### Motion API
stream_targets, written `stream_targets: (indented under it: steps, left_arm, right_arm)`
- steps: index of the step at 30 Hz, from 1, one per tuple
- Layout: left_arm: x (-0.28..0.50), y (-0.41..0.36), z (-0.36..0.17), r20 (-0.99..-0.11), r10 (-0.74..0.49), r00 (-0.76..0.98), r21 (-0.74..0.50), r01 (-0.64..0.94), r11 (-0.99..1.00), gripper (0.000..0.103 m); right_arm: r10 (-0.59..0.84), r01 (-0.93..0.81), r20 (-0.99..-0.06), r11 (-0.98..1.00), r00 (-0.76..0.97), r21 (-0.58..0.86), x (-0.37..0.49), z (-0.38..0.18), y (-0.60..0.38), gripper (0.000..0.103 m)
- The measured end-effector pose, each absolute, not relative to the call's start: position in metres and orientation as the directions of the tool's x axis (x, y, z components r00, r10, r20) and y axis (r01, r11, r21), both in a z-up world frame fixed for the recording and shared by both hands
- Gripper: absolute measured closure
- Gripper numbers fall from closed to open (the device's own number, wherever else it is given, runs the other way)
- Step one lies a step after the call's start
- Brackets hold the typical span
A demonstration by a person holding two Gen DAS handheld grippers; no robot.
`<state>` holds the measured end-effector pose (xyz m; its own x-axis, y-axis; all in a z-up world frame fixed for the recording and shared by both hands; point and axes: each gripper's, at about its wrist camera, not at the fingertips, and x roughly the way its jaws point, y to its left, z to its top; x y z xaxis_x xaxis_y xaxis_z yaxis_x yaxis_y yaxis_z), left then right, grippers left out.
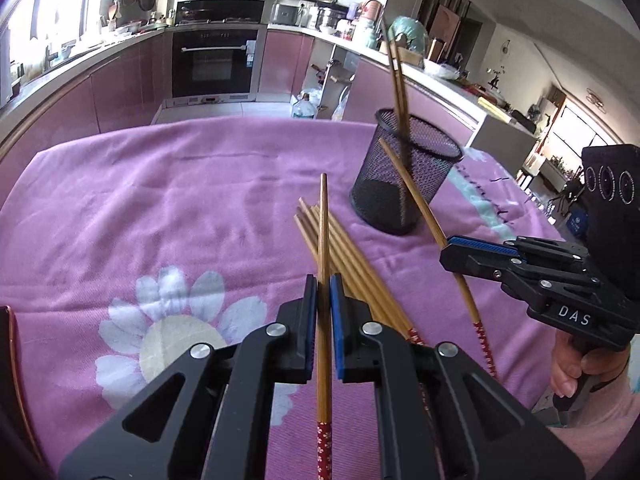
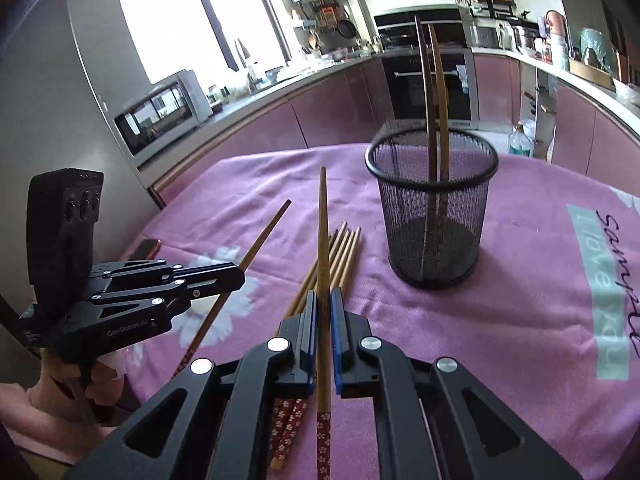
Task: Organize utensils
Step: 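Raise both chopsticks upright and carry them above the mesh cup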
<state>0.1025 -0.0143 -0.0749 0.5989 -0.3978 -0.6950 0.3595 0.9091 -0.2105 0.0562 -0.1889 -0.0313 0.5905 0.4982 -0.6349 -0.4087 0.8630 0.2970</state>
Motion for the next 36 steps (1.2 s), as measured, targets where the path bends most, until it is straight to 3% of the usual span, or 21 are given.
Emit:
stream_targets:
  steps: [36]
  left_arm:
    - [0.077, -0.008, 0.030, -0.454, -0.559, 0.694, -0.294, 0.475, 0.829, 0.095]
  right_arm:
    - [0.488, -0.411, -0.453, 0.873, 0.746, 0.264, 0.046, 0.035, -0.227, 0.098]
